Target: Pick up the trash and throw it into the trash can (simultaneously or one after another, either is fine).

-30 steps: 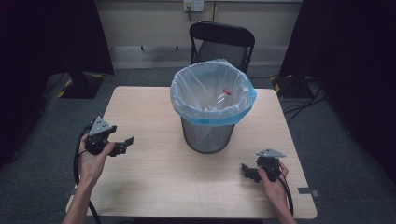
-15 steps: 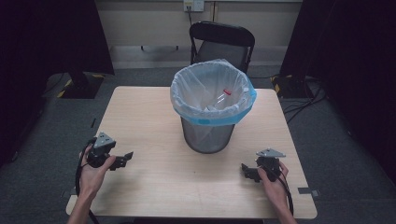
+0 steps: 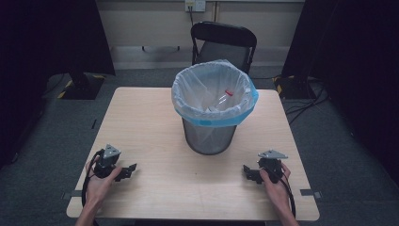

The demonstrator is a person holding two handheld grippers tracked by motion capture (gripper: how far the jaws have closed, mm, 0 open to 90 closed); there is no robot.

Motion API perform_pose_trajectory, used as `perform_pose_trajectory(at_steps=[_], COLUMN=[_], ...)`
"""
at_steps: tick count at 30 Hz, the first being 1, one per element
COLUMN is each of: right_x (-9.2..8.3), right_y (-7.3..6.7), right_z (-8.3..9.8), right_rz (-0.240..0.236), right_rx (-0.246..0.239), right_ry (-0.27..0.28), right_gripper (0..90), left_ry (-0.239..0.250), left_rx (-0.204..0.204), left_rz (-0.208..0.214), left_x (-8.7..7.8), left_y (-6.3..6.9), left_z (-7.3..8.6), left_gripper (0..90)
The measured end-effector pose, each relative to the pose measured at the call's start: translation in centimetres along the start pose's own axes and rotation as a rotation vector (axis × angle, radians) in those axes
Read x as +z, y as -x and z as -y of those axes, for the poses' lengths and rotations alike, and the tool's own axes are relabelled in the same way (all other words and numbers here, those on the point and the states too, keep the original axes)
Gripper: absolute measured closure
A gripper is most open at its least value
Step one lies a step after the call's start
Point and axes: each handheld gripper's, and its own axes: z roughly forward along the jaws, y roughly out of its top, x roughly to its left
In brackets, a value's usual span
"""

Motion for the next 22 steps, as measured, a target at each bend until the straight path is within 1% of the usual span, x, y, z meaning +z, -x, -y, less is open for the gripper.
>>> perform_pose_trajectory(at_steps=[1, 2, 4, 5, 6, 8, 10, 14, 15, 17, 22], right_x=[0.0, 0.0, 0.0, 0.0, 0.0, 0.0, 0.0, 0.0, 0.0, 0.0, 0.0], right_y=[0.0, 0.0, 0.0, 0.0, 0.0, 0.0, 0.0, 0.0, 0.0, 0.0, 0.0], right_z=[0.0, 0.0, 0.0, 0.0, 0.0, 0.0, 0.0, 0.0, 0.0, 0.0, 0.0], right_rz=[0.000, 0.000, 0.000, 0.000, 0.000, 0.000, 0.000, 0.000, 0.000, 0.000, 0.000], right_rx=[0.000, 0.000, 0.000, 0.000, 0.000, 0.000, 0.000, 0.000, 0.000, 0.000, 0.000], right_ry=[0.000, 0.000, 0.000, 0.000, 0.000, 0.000, 0.000, 0.000, 0.000, 0.000, 0.000], right_gripper=[9.7, 9.7, 9.7, 9.7, 9.7, 9.7, 9.7, 9.7, 9.7, 9.7, 9.7], left_ry=[-0.017, -0.029, -0.019, -0.014, -0.017, -0.010, 0.005, 0.025, 0.034, 0.044, 0.043], left_rx=[0.018, 0.024, 0.029, 0.024, 0.034, 0.036, 0.016, 0.020, 0.015, 0.014, 0.016], left_rz=[0.003, 0.007, 0.018, 0.025, 0.031, 0.038, 0.056, 0.058, 0.060, 0.060, 0.061], left_x=[0.2, 0.3, 0.5, 0.5, 0.5, 0.4, 0.6, 0.5, 0.6, 0.6, 0.6], left_y=[0.1, 0.3, 0.6, 0.8, 0.8, 0.9, 0.9, 0.9, 0.9, 1.0, 1.0], left_z=[0.2, 0.3, 0.4, 0.5, 0.5, 0.6, 0.8, 1.1, 1.2, 1.3, 1.3], left_gripper=[16.4, 16.5, 16.2, 16.2, 16.2, 16.2, 16.1, 15.5, 15.3, 13.4, 13.3])
